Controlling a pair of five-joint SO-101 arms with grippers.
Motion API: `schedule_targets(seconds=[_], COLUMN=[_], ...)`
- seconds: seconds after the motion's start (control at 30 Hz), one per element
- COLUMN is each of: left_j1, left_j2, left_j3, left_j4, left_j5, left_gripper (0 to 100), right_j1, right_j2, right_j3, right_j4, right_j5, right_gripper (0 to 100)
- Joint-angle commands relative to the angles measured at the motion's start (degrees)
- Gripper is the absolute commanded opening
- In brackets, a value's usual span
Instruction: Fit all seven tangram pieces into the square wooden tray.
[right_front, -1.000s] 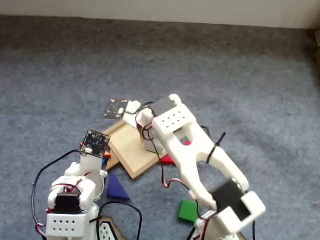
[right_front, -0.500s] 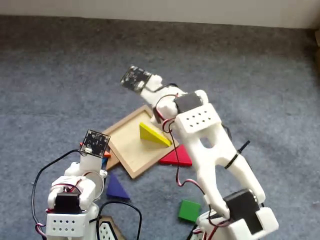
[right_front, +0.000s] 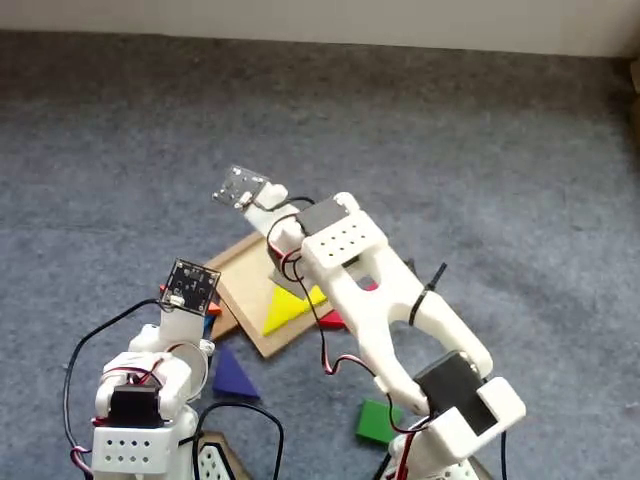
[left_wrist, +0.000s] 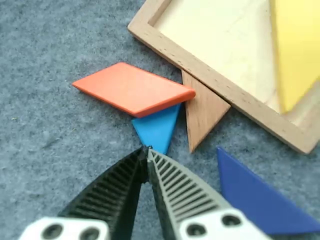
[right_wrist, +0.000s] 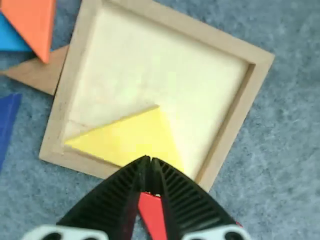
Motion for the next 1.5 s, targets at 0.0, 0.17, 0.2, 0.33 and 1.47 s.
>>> schedule_targets(seconds=[0.0,0.17,0.2,0.33,1.47], left_j1=[-0.4,-0.4,-0.4,-0.4,-0.4], left_j2=[-1.7,-1.7,-1.7,-1.7,-1.7], left_j3=[1.2,1.2,1.2,1.2,1.2], left_j4=[0.3,0.3,0.3,0.3,0.3], left_j5=[-0.4,-0.4,-0.4,-0.4,-0.4], left_gripper=[1,1,1,1,1], right_j1=[-0.3,2.1,3.1,9.6,47.4], right_j2=[-1.2,-8.0,-11.3,-27.6,-97.0], right_j3=[-0.4,-0.8,-0.8,-0.1,70.9], right_j4=[1.1,8.3,9.9,13.1,3.7], right_j5=[-0.6,-0.7,-0.7,-5.5,-6.6], right_gripper=[1.0,0.5,0.5,0.5,0.6])
